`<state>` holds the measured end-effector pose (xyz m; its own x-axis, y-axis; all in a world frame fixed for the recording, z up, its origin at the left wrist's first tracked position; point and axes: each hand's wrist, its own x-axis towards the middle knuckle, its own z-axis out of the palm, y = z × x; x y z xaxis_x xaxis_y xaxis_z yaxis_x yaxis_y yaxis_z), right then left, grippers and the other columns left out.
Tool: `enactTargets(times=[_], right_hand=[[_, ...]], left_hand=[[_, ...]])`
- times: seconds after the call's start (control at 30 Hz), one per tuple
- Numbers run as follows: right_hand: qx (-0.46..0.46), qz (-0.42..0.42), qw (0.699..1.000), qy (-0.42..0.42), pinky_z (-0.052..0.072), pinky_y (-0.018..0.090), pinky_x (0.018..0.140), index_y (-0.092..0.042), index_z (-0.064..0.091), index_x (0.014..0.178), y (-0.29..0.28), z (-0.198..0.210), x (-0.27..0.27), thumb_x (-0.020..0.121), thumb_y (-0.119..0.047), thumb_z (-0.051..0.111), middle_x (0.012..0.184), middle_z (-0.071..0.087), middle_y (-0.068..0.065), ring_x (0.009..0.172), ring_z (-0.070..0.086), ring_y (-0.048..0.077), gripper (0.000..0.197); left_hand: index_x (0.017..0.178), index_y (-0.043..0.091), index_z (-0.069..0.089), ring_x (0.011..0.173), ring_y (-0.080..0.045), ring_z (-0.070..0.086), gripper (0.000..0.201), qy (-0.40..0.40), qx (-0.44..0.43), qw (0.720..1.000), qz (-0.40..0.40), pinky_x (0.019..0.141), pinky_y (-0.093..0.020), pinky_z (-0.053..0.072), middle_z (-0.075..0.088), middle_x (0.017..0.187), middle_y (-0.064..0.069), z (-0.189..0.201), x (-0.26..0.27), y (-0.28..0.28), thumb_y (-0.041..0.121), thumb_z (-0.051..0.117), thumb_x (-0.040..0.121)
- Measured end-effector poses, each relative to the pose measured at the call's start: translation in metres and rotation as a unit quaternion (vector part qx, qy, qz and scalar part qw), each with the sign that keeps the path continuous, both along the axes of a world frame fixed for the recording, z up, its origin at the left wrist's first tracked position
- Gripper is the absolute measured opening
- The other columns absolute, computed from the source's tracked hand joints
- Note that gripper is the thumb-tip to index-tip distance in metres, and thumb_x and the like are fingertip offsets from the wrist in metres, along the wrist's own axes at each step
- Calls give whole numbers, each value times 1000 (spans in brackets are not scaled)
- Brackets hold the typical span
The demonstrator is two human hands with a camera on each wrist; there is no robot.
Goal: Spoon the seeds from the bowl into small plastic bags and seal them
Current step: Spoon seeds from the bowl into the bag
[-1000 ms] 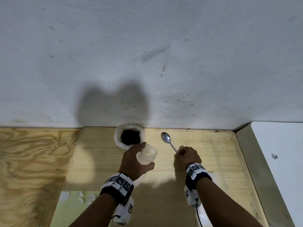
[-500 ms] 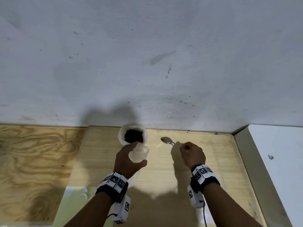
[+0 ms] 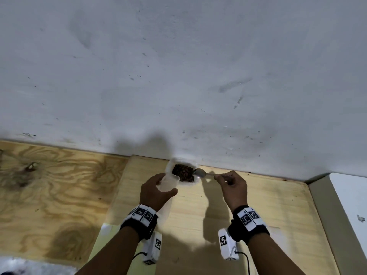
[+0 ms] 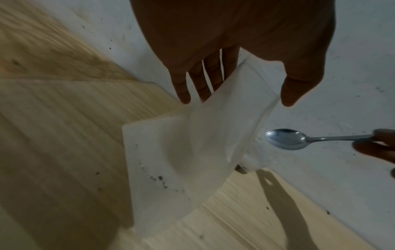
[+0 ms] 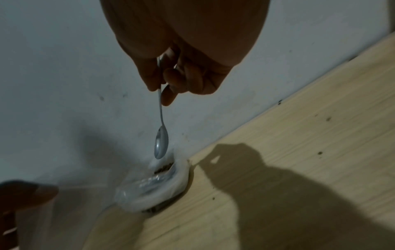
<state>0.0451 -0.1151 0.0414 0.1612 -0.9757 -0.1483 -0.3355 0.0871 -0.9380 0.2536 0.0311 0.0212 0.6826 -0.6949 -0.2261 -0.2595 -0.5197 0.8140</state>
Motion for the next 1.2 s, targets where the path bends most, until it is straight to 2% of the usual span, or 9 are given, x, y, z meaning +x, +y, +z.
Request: enactTargets(times=[0.1,0.27,0.4,0.6,0.73,0.87,1.0,1.1,1.2], right_hand=[[-4,1,999,35,40,16,55,-14,60,68,1,-7,21,83,-15,76,76,70,0,67,60,10,22],[2,-18,999,43,41,22,58,-9,62,73,-3,-25,44,85,-15,75,80,69,-1,66,58,15,19],[9,-19,998,52,42,21,61,-4,62,75,-2,-35,52,85,-10,73,81,68,0,74,60,11,16],[59,-31,996,59,38,24,58,-16,54,62,6,-45,57,83,-6,70,66,60,-4,66,53,11,29],[117,-57,991,33,42,30,64,-12,57,62,5,-55,61,79,-9,76,64,60,3,65,54,21,24],[167,-82,982,1,43,32,66,-6,62,65,1,-60,65,75,-10,79,64,59,6,64,53,23,20],[207,-103,973,-19,37,31,58,-9,65,66,-7,-63,60,73,-9,79,55,52,1,56,44,21,16],[207,-105,972,-25,35,31,57,-6,67,70,-12,-58,53,74,-9,78,54,49,0,55,41,21,12],[200,-105,973,-35,34,31,56,0,70,77,-15,-46,46,75,-9,78,53,50,-1,54,42,20,12]], left_hand=[[125,18,62,97,-12,59,72,9,11,1000,-10,82,-22,44,65,119,2,-4,9,-7,31,89,60],[127,24,60,96,-9,57,74,24,31,999,-21,81,-21,44,62,114,9,-11,18,-15,33,88,59],[122,27,63,95,-6,61,75,46,36,998,-17,80,-19,46,66,112,9,-20,24,-18,40,88,53],[123,30,62,98,-8,61,80,77,53,995,-39,84,-21,47,66,112,8,-22,29,-23,48,82,48],[125,29,60,102,-9,58,85,83,66,993,-57,87,-22,47,64,113,7,-20,30,-27,52,77,46],[126,28,60,102,-7,57,92,92,65,992,-60,87,-21,45,63,112,7,-21,31,-29,59,74,41],[127,26,60,101,-8,58,85,90,61,992,-59,87,-21,45,64,114,6,-20,31,-29,50,81,48],[127,25,60,100,-9,58,77,83,62,993,-55,85,-20,44,63,112,6,-21,31,-28,39,88,57],[127,24,60,99,-9,59,76,71,57,994,-53,86,-20,45,64,112,6,-20,28,-26,35,90,58]])
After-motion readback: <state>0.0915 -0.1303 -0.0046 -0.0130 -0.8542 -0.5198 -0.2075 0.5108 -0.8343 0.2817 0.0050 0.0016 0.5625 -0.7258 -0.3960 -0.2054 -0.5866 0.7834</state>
